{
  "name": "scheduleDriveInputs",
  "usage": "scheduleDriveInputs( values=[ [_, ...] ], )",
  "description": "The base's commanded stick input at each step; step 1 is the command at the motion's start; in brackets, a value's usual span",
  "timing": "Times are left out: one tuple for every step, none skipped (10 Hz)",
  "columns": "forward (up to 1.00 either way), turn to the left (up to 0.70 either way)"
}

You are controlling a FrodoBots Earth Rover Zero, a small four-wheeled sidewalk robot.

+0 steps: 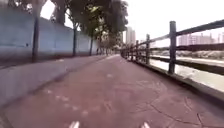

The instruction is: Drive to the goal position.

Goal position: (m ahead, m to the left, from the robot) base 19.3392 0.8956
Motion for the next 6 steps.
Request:
scheduleDriveInputs(
  values=[
    [0.7, 0.0],
    [0.7, 0.0],
    [0.7, 0.0],
    [0.7, 0.0],
    [0.7, 0.0],
    [0.7, 0.0]
  ],
)
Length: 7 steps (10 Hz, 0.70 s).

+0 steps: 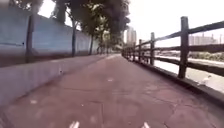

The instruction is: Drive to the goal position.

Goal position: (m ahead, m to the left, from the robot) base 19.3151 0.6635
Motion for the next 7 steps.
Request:
scheduleDriveInputs(
  values=[
    [0.7, 0.0],
    [0.7, 0.0],
    [0.7, 0.0],
    [0.7, 0.0],
    [0.7, 0.0],
    [0.7, 0.0],
    [0.7, 0.0]
  ],
)
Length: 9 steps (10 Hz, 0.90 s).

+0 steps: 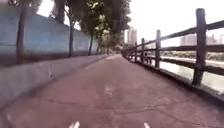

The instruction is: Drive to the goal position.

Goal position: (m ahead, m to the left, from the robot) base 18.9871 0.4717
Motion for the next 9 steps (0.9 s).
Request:
scheduleDriveInputs(
  values=[
    [0.7, 0.0],
    [0.7, 0.0],
    [0.7, 0.0],
    [0.7, 0.0],
    [0.7, 0.0],
    [0.7, 0.0],
    [0.7, 0.0],
    [0.7, 0.0],
    [0.7, 0.0]
  ],
)
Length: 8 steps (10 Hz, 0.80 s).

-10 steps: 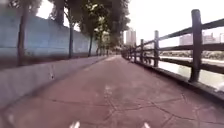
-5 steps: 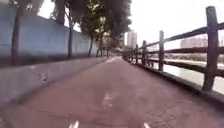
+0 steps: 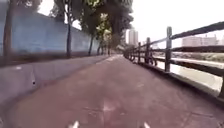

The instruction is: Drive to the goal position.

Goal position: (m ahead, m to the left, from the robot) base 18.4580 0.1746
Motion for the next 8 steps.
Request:
scheduleDriveInputs(
  values=[
    [0.7, 0.0],
    [0.7, 0.0],
    [0.7, 0.0],
    [0.7, 0.0],
    [0.7, 0.0],
    [0.7, 0.0],
    [0.7, 0.0],
    [0.7, 0.0]
  ],
)
